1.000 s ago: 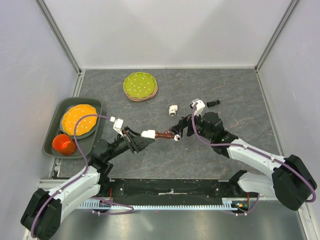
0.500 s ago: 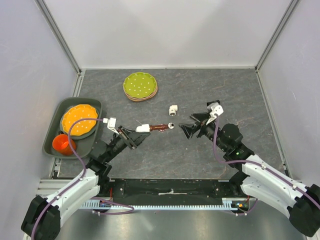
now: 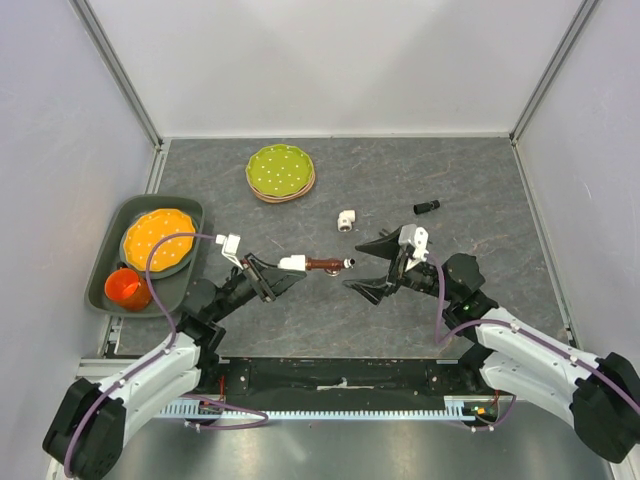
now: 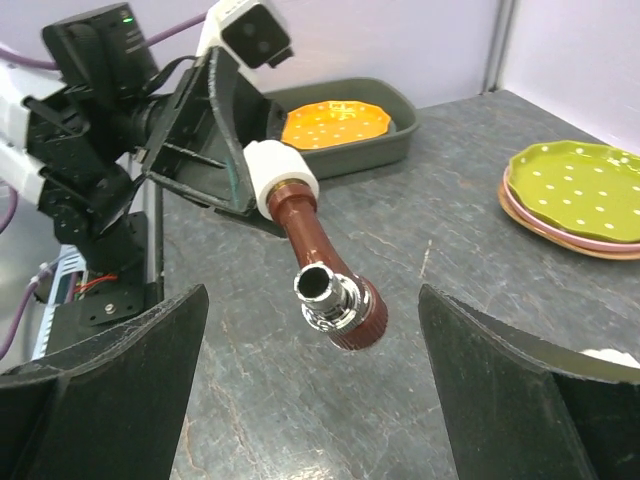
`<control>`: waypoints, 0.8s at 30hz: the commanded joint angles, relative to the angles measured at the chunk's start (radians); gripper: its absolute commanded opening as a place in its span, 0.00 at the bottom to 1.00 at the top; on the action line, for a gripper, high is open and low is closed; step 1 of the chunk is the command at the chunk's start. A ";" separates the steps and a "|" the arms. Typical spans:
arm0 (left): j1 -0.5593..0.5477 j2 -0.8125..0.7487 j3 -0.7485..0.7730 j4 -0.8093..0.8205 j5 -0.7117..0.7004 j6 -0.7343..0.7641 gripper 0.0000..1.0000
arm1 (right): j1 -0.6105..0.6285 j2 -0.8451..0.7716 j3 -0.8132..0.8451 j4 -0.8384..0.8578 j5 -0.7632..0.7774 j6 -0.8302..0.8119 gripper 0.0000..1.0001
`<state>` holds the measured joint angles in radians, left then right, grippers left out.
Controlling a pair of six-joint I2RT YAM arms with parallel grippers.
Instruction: Install the water faucets
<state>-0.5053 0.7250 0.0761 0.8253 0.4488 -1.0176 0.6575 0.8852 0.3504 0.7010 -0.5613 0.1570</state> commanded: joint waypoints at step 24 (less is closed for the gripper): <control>-0.002 0.105 0.070 0.290 0.140 -0.073 0.02 | 0.053 0.162 0.042 0.319 -0.138 0.193 0.36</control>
<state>-0.5064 0.8413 0.0990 1.0443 0.5793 -1.1069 0.7006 1.0363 0.3565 0.8730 -0.6533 0.2432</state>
